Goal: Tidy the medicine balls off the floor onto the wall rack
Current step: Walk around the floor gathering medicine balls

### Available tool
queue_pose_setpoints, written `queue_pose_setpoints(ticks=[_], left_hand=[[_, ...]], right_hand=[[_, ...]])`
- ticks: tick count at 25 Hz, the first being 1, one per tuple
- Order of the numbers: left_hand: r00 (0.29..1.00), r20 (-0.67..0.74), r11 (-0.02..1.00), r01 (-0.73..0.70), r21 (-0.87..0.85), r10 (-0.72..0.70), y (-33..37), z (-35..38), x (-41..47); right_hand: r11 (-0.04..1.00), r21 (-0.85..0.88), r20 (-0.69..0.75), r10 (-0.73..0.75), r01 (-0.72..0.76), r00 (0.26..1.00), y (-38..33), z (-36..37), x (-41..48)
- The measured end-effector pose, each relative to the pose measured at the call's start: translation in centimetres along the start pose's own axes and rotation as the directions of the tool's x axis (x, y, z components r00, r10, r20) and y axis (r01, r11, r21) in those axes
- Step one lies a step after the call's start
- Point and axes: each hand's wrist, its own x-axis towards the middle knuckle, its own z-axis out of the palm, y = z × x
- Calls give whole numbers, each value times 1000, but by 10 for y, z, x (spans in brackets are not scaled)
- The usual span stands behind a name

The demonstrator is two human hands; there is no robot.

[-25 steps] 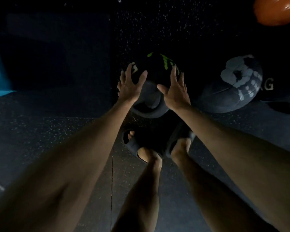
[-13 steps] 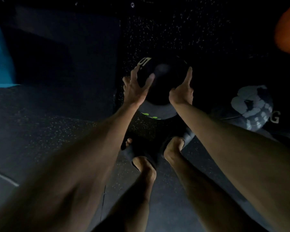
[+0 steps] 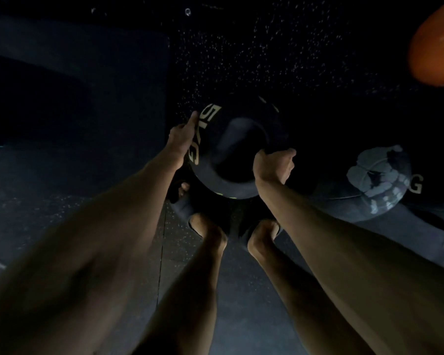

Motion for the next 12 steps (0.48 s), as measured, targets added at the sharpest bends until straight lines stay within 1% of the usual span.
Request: queue_pose_setpoints(ticks=[1, 3, 5, 7, 10, 12], left_hand=[[999, -32, 1000, 1, -1, -1, -2, 0, 2], [988, -153, 1000, -17, 12, 19, -9, 2, -3], [953, -301, 998, -35, 49, 49, -13, 5, -12], [909, -410, 996, -51, 73, 77, -11, 7, -26], [857, -475, 977, -138, 165, 201, -4, 6, -34], [823, -475, 944, -209, 255, 311, -3, 9, -33]], right_hand=[[1000, -20, -19, -19, 19, 1000, -2, -3, 3], [996, -62, -28, -65, 63, 997, -8, -10, 10], [988, -74, 13, -136, 137, 991, -11, -14, 21], [981, -66, 70, -177, 181, 982, -15, -18, 32], [984, -84, 150, -142, 156, 978, -26, -4, 44], [995, -50, 182, -73, 83, 981, -28, 6, 51]])
